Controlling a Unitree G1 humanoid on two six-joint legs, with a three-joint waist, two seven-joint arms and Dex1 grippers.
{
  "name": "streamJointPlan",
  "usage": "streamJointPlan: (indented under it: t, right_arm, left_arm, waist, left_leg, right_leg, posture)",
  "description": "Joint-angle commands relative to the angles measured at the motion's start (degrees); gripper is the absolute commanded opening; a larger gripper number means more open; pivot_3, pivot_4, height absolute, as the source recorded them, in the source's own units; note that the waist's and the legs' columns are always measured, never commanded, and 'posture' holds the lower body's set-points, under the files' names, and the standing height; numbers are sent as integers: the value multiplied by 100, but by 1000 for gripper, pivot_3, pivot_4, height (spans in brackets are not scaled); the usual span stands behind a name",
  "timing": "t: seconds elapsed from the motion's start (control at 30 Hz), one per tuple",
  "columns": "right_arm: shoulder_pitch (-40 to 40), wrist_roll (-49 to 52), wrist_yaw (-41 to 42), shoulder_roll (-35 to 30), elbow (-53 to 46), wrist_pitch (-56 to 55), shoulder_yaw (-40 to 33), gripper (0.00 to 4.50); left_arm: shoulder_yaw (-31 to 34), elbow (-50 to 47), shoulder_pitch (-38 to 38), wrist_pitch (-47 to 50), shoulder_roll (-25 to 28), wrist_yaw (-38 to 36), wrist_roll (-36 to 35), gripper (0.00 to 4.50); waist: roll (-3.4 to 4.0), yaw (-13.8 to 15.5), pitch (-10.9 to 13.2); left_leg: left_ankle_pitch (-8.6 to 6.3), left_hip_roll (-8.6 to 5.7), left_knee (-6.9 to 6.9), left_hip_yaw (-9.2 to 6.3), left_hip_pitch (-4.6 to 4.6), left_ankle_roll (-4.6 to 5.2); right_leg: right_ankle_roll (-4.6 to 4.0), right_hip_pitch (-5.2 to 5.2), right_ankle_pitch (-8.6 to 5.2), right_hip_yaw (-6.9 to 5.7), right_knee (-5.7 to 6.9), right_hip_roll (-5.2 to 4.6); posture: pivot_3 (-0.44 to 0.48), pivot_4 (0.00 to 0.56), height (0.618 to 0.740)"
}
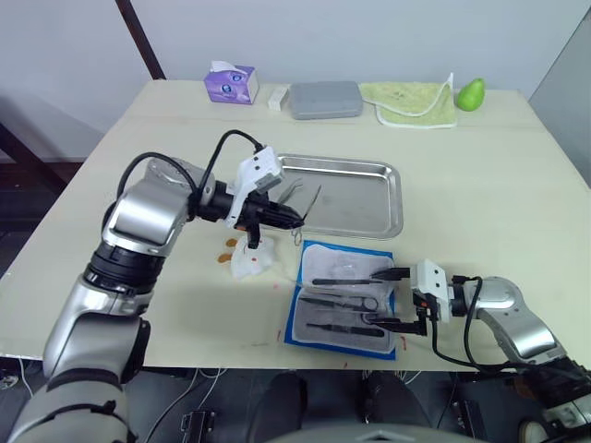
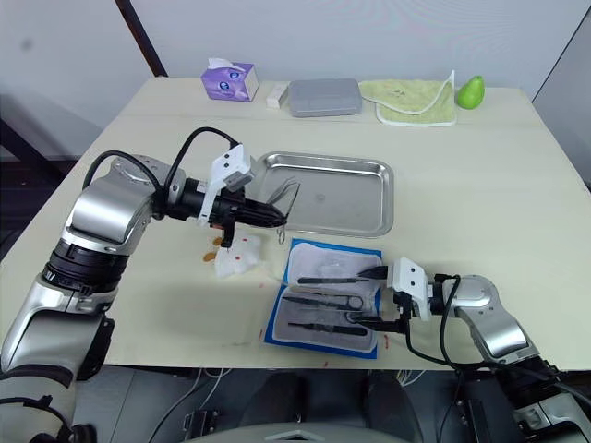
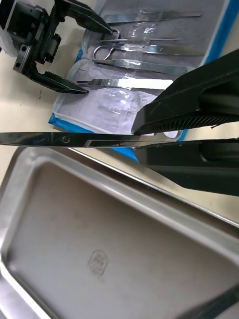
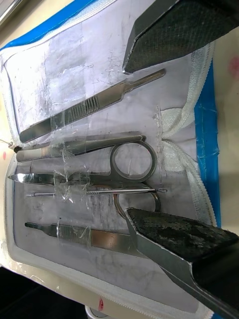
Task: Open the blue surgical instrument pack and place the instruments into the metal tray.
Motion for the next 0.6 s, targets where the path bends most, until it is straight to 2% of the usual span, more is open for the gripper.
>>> streamJointPlan:
  t: [0.03, 0.27, 0.4, 0.5, 0.6]
  right_arm:
    - [262, -458, 24, -175, 599, 307, 273, 4500]
    - [292, -445, 23, -197, 578, 309, 244, 4500]
    - [311, -445, 1, -182, 555, 318, 242, 4500]
    - [312, -443, -6, -174, 552, 322, 247, 4500]
    - [311, -438, -10, -172, 553, 327, 245, 4500]
  left_arm:
    - [117, -321, -27, -27, 64, 94, -158, 102]
    - [172, -255, -187, 425, 30, 357, -408, 102]
    - [254, -370, -297, 1036, -189, 869, -581, 102]
    - [152, -379, -477, 1510, -263, 1419, -421, 102]
    - [62, -452, -577, 1756, -304, 1495, -587, 102]
  waist:
    - [0, 6, 0]
    - [-1, 14, 0]
    - [0, 15, 0]
    - [-1, 12, 1]
    - [-1, 12, 0]
  left_leg:
    - [0, 0, 0, 0, 0, 0]
    - [0, -1, 0, 0, -1, 0]
    - [0, -2, 0, 0, -1, 0]
    - [0, -2, 1, -2, -2, 0]
    - [0, -3, 0, -2, -2, 0]
  right_leg:
    - [0, 0, 0, 0, 0, 0]
    - [0, 0, 0, -1, -1, -2]
    - [0, 1, 0, -2, -1, -3]
    - [1, 1, 0, -2, 0, -3]
    - [1, 1, 0, -2, -1, -3]
  posture:
    - [0, 150, 740]
    - [0, 150, 740]
    - [0, 150, 740]
    - [0, 150, 740]
    - [0, 150, 740]
